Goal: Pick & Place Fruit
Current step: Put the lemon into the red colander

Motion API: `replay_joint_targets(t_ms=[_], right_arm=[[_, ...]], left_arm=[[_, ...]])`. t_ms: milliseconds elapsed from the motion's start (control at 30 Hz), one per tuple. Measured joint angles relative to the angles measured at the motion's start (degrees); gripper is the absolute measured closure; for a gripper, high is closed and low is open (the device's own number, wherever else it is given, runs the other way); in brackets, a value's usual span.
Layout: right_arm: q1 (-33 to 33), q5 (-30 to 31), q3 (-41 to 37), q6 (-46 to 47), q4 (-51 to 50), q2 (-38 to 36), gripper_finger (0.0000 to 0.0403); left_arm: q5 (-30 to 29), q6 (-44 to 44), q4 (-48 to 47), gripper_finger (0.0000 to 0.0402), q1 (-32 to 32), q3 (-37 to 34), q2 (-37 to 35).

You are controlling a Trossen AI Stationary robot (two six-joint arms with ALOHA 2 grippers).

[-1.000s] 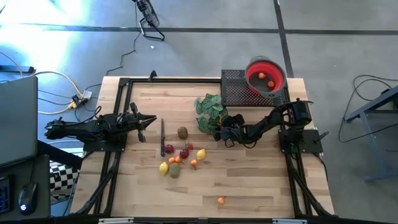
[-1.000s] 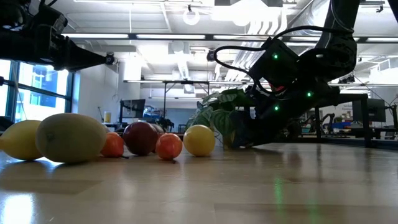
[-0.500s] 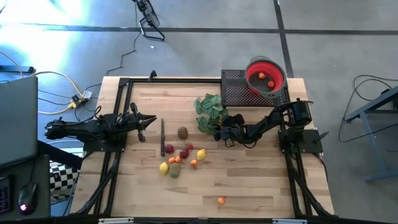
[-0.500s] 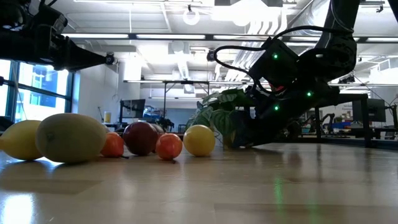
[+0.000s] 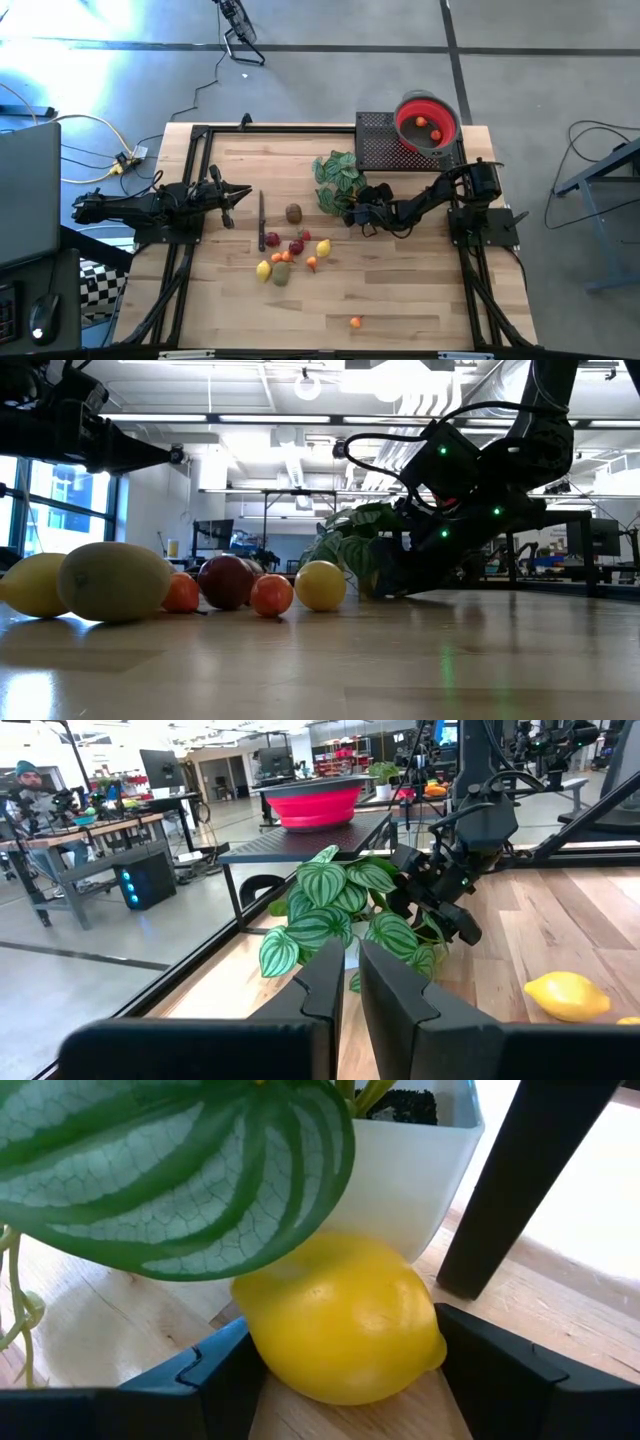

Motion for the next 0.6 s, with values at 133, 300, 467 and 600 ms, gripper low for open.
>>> replay_joint_targets(t_ms=[133,300,467,600], right_arm=[[0.0,0.0,0.0,0.0,0.0,0.0,0.0137],[0.0,0.0,0.0,0.0,0.0,0.0,0.0137],[0.3,0.0,0.0,-0.3,0.1,0.0,0.0137],[1.3,0.6,0.0,-0.3,0.0,-0.2,0.0137]], left_arm=[[0.0,0.0,0.0,0.0368,0.0,0.0,0.0],[0.0,0.0,0.0,0.0368,0.0,0.0,0.0],[0.0,0.0,0.0,0.0368,0.0,0.0,0.0],[0.0,0.0,0.0,0.0368,0.0,0.0,0.0]])
